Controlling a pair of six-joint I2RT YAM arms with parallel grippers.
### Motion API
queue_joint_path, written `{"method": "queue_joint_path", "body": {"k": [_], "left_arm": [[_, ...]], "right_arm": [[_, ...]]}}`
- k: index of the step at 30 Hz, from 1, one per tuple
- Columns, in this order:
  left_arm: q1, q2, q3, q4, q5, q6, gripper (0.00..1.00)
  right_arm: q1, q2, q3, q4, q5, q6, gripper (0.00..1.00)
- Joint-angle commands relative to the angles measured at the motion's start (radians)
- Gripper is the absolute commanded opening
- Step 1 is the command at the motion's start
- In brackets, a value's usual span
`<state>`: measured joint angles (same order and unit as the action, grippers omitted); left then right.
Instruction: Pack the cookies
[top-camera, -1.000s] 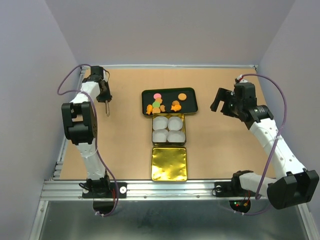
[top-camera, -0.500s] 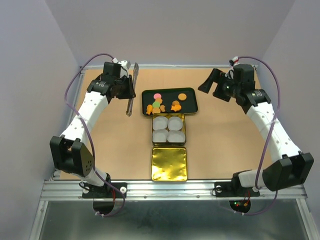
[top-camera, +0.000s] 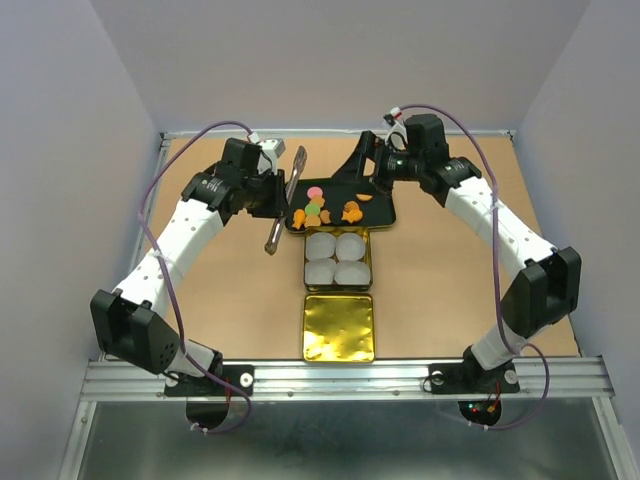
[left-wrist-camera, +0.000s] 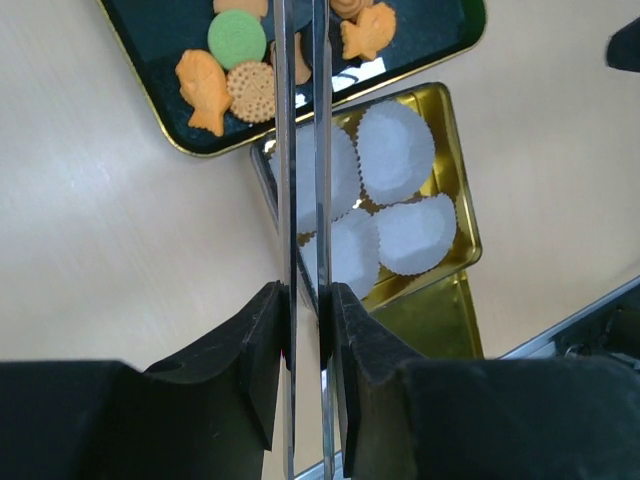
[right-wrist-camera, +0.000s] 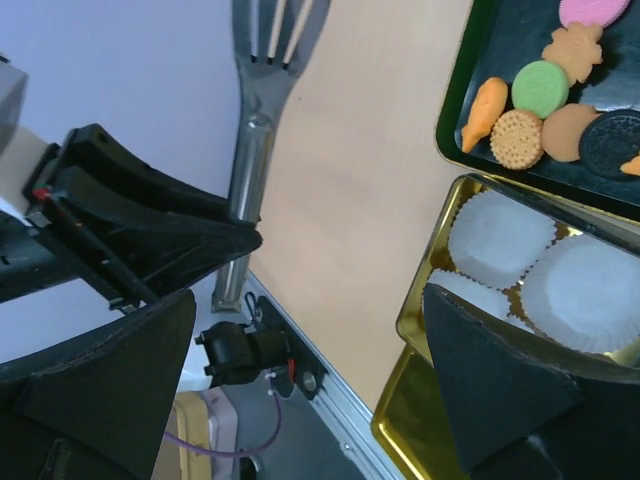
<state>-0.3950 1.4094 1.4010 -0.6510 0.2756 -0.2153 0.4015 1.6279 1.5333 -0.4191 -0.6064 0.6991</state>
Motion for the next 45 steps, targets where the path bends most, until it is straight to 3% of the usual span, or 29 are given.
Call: {"method": "queue_joint_path", "body": {"k": [1, 5, 6, 8, 13, 18, 38, 45], "left_arm": [[-0.005, 0.003, 0.046, -0.105, -0.093, 0.013, 0.13], [-0.005, -0.004, 0.010, -0.156, -0.156, 0.047, 0.14], [-0.005, -0.018, 0.001, -0.150, -0.147, 0.060, 0.20], [-0.005, -0.030, -0.019, -0.139, -0.148, 0.060, 0.23], [-0.005, -0.010, -0.048, -0.119, -0.138, 0.045, 0.24], [-0.011, 0.019, -0.097, -0.105, -0.130, 0.044, 0.25], [-0.038, 0.074, -0.154, -0.084, -0.133, 0.063, 0.44], [-0.039, 0.089, -0.157, -0.084, -0.147, 0.073, 0.45]], "right_arm": [[-0.004, -0.060, 0.035, 0.066, 0.040, 0.043, 1.00], [-0.006, -0.141, -0.073, 0.063, 0.085, 0.028, 1.00], [-0.006, -0.160, -0.094, 0.062, 0.095, 0.028, 1.00], [-0.006, -0.210, -0.165, 0.059, 0.103, 0.031, 1.00], [-0.006, -0.275, -0.249, 0.046, 0.126, 0.048, 1.00], [-0.006, -0.286, -0.253, 0.029, 0.131, 0.051, 1.00], [-0.004, -0.289, -0.282, -0.017, 0.160, 0.031, 1.00], [-0.006, -0.275, -0.266, -0.029, 0.168, 0.023, 1.00]]}}
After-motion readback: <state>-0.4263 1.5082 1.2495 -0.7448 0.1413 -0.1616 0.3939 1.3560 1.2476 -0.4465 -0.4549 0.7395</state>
